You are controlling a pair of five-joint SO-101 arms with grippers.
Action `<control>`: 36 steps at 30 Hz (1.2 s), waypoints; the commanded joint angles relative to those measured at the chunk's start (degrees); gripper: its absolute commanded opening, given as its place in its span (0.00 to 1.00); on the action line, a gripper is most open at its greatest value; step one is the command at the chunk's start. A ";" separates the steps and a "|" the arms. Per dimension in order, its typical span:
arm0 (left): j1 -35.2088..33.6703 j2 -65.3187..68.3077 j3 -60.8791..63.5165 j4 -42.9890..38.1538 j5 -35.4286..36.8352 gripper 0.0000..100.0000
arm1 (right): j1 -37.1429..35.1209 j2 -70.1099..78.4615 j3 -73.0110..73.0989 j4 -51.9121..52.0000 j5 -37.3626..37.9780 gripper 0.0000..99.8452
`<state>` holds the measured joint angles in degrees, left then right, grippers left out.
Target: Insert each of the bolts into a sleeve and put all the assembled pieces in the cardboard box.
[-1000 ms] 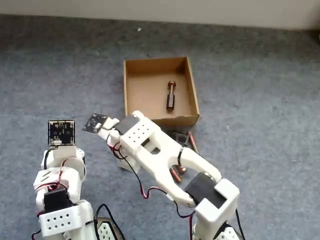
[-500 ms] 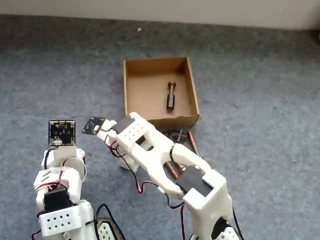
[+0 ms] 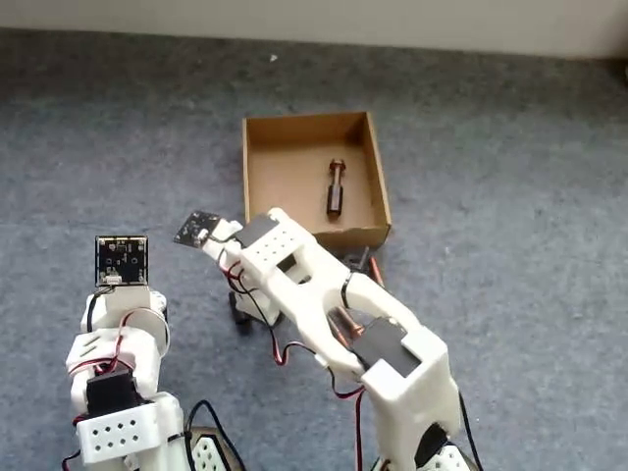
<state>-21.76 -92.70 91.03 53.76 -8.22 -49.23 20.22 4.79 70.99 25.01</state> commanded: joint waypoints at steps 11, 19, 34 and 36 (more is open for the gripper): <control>0.92 -0.48 -2.24 -0.97 -0.70 0.01 | 6.02 -30.20 3.91 9.80 -3.69 0.01; 0.92 -0.48 -2.15 -0.79 -0.70 0.01 | 13.05 -48.75 20.35 4.00 -4.57 0.01; 0.92 -0.48 -2.15 -0.70 -0.70 0.01 | 24.22 -63.16 42.15 -12.88 -15.56 0.01; 0.92 -0.48 -2.15 -0.70 -0.70 0.01 | 25.80 -64.13 45.23 -16.40 -16.53 0.01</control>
<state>-21.76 -92.70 91.03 53.76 -8.22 -25.67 -40.97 48.22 59.82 9.98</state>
